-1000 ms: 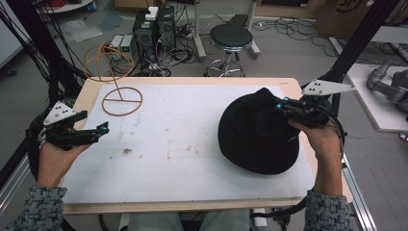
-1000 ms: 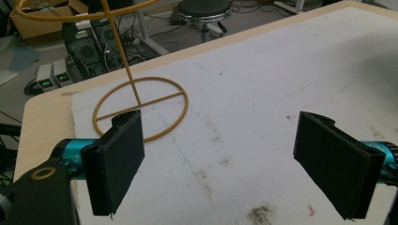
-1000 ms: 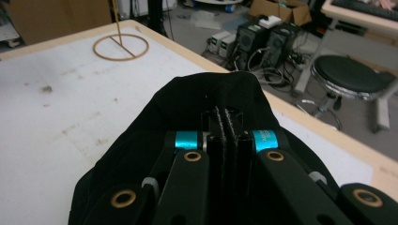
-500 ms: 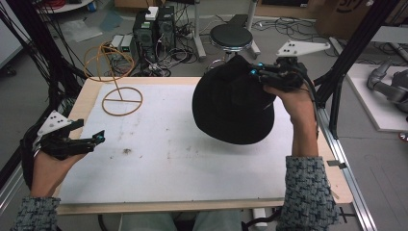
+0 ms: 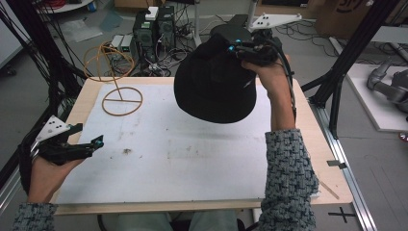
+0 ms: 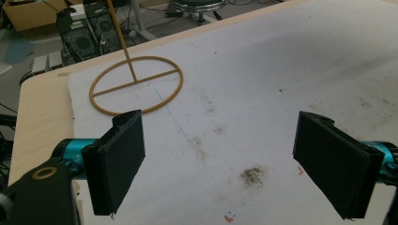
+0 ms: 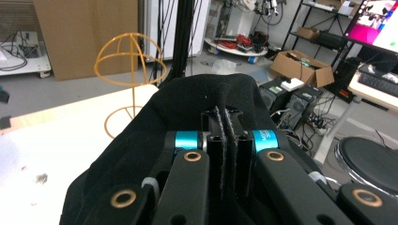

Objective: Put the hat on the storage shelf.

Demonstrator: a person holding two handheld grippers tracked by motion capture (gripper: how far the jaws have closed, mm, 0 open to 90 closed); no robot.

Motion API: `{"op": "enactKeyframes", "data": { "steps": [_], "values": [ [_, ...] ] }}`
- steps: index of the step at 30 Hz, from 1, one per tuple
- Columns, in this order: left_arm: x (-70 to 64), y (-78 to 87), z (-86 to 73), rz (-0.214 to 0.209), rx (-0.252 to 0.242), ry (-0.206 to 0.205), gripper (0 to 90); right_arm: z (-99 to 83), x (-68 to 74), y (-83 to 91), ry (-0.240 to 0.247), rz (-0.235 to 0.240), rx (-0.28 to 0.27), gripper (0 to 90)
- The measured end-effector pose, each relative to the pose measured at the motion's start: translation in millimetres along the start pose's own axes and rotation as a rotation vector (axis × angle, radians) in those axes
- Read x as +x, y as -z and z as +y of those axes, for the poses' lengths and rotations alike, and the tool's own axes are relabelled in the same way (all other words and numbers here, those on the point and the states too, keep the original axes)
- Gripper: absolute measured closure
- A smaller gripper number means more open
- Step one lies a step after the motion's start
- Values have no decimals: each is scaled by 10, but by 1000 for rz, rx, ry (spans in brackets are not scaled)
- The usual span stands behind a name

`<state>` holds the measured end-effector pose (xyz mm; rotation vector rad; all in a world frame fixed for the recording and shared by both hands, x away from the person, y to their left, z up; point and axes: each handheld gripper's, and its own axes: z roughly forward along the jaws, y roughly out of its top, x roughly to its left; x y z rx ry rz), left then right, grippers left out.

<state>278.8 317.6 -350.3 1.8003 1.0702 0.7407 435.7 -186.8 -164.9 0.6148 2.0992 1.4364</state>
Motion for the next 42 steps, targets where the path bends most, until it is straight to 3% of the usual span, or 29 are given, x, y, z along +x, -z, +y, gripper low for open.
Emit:
{"op": "enactKeyframes", "data": {
  "steps": [11,19,34,42],
  "values": [
    [-80,34,-61,9,10,-22,173,296,-83,-421,-8,10,-55,891],
    [-104,93,-119,16,12,-22,173,517,-62,-627,-5,19,-76,891],
    [-171,208,-258,49,39,-32,173,947,219,-1282,16,122,-141,891],
    [-199,268,-360,57,56,-30,173,1065,414,-1629,27,149,-153,892]
  ]
}}
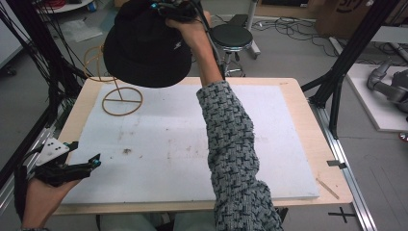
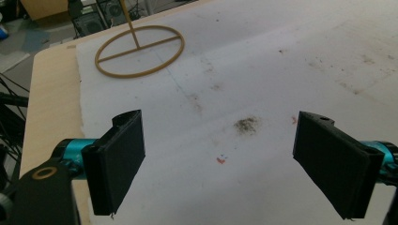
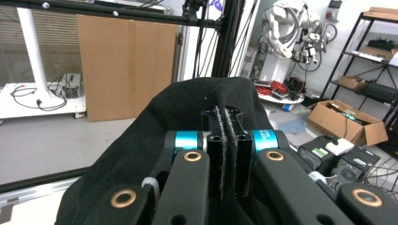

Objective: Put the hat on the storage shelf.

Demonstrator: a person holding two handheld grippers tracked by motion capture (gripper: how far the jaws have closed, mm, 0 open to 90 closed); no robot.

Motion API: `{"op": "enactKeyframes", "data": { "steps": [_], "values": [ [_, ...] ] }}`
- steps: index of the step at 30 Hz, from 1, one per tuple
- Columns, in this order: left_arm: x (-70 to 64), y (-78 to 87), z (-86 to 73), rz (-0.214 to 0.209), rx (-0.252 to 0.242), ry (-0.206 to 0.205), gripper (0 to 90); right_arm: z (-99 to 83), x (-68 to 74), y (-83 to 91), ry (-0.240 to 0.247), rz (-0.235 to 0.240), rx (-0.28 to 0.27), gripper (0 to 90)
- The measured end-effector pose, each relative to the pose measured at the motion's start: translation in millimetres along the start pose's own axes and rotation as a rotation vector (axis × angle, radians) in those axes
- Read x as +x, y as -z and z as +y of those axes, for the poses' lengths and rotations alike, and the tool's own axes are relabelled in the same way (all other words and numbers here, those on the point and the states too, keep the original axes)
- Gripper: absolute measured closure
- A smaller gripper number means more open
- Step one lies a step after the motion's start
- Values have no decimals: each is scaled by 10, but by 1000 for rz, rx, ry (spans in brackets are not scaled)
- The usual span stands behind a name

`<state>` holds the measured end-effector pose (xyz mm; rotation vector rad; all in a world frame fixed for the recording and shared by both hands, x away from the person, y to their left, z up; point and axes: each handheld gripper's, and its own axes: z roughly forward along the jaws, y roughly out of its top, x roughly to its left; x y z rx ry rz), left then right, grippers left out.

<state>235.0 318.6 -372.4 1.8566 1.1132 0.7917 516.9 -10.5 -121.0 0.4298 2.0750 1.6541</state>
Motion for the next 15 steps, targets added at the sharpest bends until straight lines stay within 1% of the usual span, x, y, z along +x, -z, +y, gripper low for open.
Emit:
{"op": "enactKeyframes", "data": {
  "steps": [3,5,6,7,11,14,15],
  "values": [
    [7,45,-34,12,1,2,173,14,74,-168,7,3,3,892],
    [15,79,-56,15,4,5,173,33,111,-267,-2,17,-1,892],
    [18,91,-65,16,4,6,173,56,136,-344,-7,31,-10,892],
    [24,109,-77,18,3,8,173,56,136,-344,-7,31,-10,892],
    [36,162,-105,26,2,14,173,105,224,-523,-21,52,-13,892],
    [33,192,-123,26,1,12,173,119,293,-648,-23,67,-9,891],
    [31,202,-130,28,2,13,173,117,328,-726,-17,69,-3,891]
  ]
}}
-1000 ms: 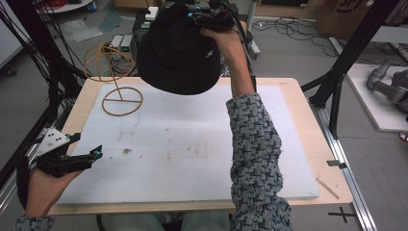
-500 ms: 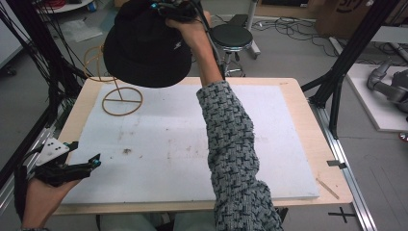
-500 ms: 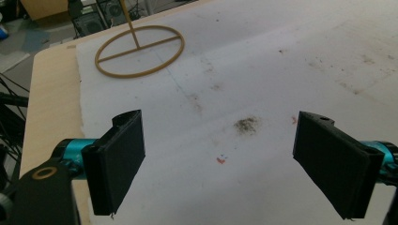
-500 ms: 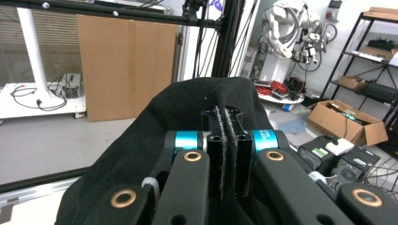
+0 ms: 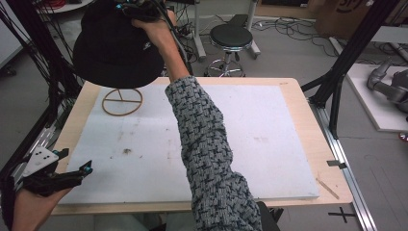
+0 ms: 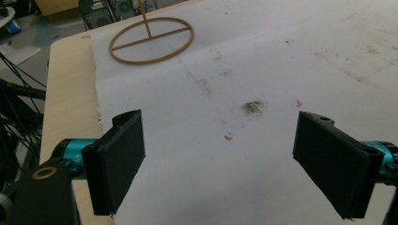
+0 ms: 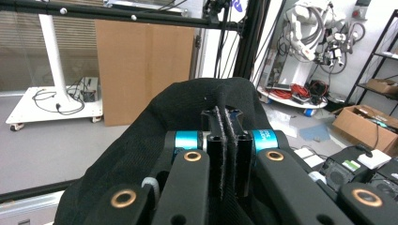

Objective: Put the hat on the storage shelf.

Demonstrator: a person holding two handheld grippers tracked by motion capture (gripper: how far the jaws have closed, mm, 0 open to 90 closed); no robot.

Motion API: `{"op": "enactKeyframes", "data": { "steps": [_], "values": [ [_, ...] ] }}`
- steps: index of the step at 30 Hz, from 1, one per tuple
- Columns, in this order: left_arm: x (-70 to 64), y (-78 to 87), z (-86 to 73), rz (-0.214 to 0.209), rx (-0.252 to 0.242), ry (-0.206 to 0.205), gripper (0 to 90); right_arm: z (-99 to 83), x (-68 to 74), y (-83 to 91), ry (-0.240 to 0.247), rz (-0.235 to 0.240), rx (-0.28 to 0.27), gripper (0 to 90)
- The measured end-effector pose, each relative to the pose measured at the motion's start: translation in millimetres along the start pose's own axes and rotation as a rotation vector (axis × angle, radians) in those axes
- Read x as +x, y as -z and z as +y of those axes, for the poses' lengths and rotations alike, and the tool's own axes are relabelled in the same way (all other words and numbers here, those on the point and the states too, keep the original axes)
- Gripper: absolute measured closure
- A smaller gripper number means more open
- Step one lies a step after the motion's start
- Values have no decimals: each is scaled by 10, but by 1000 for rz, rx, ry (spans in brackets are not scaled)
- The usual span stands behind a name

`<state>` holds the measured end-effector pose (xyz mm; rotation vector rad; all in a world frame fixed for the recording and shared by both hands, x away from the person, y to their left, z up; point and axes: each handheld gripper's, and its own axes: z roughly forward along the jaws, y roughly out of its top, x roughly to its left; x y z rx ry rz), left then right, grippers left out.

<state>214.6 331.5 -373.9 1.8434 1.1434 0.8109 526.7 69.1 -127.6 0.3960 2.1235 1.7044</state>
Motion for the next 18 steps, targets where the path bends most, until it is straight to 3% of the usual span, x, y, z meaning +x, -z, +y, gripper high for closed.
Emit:
{"op": "enactKeyframes", "data": {
  "steps": [18],
  "values": [
    [4,51,-31,8,0,4,173,-224,45,-483,-12,6,86,891]
  ]
}}
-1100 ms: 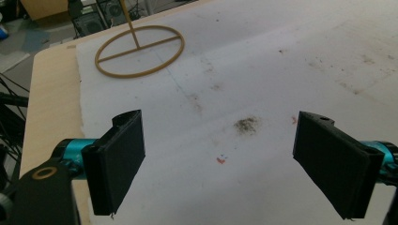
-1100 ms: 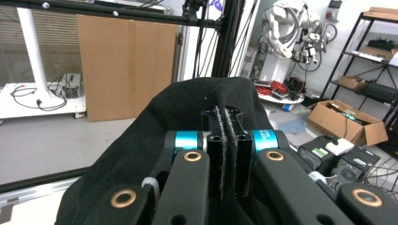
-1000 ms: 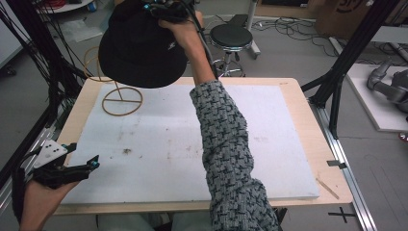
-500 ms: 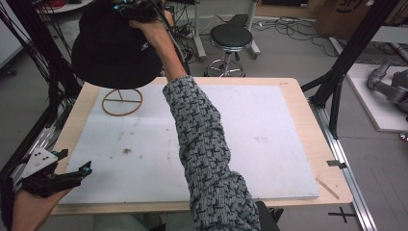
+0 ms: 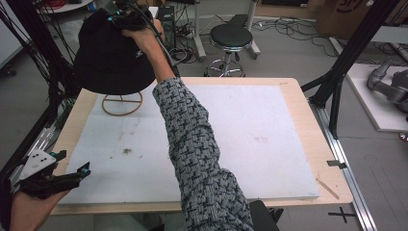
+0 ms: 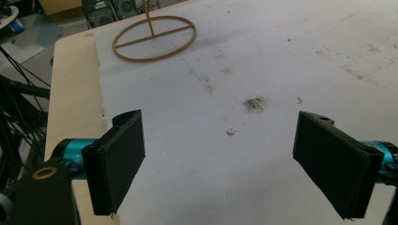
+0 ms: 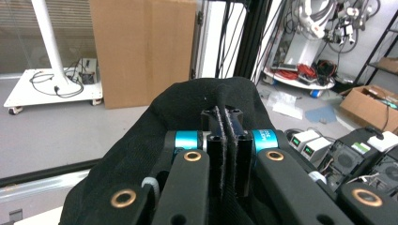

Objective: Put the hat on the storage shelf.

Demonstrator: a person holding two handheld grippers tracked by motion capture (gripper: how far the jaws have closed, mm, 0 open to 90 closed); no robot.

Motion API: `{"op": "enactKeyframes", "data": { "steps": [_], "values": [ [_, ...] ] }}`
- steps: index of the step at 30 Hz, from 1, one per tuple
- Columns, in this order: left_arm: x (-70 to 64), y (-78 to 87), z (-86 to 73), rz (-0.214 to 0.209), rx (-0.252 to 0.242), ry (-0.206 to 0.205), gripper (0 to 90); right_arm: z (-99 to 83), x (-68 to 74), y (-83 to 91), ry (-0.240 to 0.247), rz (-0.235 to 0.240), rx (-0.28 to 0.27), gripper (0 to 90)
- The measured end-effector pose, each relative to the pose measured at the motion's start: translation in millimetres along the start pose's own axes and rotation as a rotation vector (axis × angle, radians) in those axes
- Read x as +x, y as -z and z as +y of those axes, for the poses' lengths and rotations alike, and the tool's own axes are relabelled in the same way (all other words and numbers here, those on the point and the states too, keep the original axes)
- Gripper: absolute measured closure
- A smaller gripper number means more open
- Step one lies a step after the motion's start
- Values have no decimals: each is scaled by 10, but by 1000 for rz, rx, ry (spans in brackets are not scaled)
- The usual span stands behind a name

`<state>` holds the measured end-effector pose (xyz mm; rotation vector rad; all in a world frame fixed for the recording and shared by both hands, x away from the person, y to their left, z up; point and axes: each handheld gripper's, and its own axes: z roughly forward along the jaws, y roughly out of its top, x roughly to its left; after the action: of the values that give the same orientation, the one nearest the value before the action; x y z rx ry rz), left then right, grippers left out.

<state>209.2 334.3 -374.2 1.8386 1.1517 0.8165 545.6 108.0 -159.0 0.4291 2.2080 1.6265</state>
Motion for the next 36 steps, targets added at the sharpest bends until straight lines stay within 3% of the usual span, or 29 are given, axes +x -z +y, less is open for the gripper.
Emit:
{"op": "enactKeyframes", "data": {
  "steps": [10,19,36],
  "values": [
    [5,-3,-14,-1,8,-1,173,-126,58,-251,-2,15,45,890],
    [11,2,-19,-1,7,1,174,-174,159,-421,30,18,90,889],
    [13,4,-22,-5,8,-3,174,-307,179,-556,23,21,147,866]
  ]
}}
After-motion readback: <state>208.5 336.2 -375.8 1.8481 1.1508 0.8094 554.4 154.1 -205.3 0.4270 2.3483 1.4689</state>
